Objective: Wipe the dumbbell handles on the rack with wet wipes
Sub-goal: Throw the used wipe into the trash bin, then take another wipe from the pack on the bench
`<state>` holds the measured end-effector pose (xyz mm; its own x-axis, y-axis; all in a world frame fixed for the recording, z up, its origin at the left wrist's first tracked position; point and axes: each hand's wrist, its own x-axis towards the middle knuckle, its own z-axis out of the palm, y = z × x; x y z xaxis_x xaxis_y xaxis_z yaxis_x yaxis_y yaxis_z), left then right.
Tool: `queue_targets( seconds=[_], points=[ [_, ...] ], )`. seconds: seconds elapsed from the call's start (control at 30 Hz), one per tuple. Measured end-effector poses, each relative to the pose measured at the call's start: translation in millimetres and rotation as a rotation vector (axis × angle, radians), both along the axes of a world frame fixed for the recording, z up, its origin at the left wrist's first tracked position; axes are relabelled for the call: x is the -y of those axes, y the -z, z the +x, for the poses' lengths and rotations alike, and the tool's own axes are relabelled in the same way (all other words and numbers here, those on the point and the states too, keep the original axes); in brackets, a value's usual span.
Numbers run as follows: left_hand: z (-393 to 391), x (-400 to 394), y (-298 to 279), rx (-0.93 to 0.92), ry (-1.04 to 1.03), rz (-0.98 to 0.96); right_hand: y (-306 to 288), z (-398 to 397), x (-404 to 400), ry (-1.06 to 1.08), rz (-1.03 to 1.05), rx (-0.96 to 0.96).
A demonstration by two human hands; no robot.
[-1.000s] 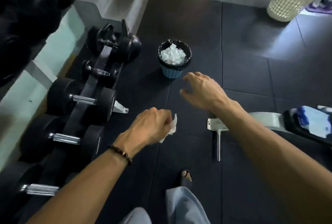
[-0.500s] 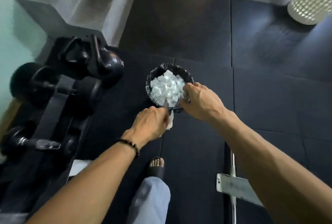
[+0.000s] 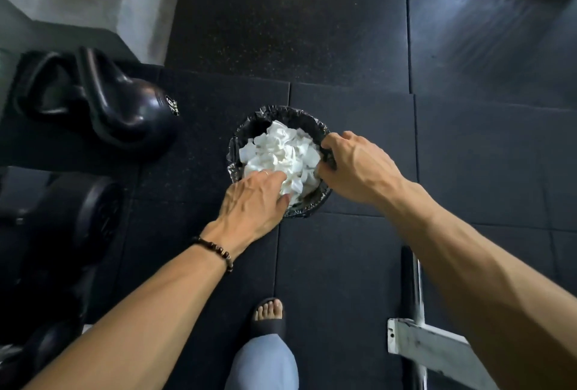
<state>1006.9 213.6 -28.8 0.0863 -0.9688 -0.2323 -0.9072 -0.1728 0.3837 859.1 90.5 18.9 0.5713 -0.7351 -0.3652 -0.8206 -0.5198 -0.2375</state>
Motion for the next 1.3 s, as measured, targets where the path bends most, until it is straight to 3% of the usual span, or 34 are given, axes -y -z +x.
queue_targets(
  seconds=[0.33,0.8,1.0,1.3],
  points=[
    [-126,-47,-74,-0.051,0.065,0.016,-61,-132,-75,0.093,-0.024,0.081],
    [-498,-205,-138,-0.105,0.259,0.021,-129,-520,-243,0.284,-0.046,0.053],
    [-641,-197,-142,-0.172,0.396,0.05,-141,-649,-248,0.457,-0.04,0.049],
    [-792,-138,-93,-0.132,0.472,0.059,-78,-826,-232,0.63,0.017,0.003]
  ],
)
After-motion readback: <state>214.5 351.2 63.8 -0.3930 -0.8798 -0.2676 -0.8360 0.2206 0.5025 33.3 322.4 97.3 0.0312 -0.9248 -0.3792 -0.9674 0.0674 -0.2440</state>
